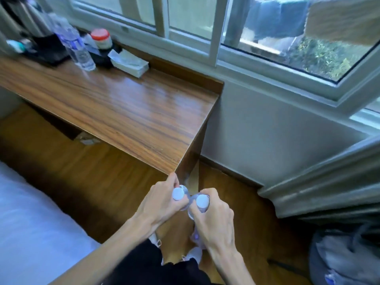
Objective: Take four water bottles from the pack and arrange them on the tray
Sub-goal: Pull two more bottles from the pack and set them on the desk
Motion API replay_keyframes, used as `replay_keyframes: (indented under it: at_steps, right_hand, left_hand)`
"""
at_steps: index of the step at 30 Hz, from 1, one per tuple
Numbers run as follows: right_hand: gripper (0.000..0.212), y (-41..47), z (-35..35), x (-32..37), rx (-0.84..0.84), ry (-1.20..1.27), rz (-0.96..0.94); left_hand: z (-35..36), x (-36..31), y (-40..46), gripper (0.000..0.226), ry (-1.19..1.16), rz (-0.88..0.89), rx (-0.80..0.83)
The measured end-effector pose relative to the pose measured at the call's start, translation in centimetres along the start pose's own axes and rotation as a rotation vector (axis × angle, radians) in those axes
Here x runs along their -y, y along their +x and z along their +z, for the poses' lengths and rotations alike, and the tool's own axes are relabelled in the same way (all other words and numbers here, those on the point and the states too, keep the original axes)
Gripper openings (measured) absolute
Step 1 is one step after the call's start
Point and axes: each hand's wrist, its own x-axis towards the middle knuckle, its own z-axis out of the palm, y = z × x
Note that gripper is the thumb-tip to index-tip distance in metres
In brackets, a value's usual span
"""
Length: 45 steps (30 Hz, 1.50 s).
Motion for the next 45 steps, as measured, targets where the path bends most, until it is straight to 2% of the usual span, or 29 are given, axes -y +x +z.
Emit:
replay_keyframes:
  at_steps: [3, 10, 19, 22, 30, 40, 45]
  right_hand:
    - [0.033, 1.5, 1.1, 4.7, -0.01, 0.026, -0.094]
    - [0.026, 6.0, 4.6, 14.7, -0.004, 0.05, -0.155]
    - [0.03, 12.0, 10.3, 26.6, 0.05, 0.068, -0.22]
    - [0.034, 14.1, 12.0, 30.1, 0.054, 0.067, -0.245]
    - [0.027, 20.4, 16.7, 38.1, 0.133, 0.054, -0.193]
    - [0.032, 28.5, 24.0, 47.5, 0.067, 0.091, -0.174]
    - [0.03, 31.6, 27.3, 52.4, 0.056, 0.128, -0.101]
  left_hand:
    - [-4.2, 2.0, 0.7, 0.038, -0.021, 0.001, -0.061]
    - [-12.5, 8.5, 3.4, 0.036, -0.078, -0.097, -0.197]
    - [-23.2, 16.1, 7.0, 0.049, -0.121, -0.097, -0.248]
    - [-26.2, 18.3, 8.8, 0.043, -0.131, -0.118, -0.266]
    - [-33.1, 24.5, 14.6, 0.037, -0.1, -0.171, -0.286]
    - [-41.3, 33.1, 23.1, 0.038, -0.106, -0.143, -0.272]
    - [-46.1, 36.7, 27.2, 0.041, -0.1, -0.121, -0.238]
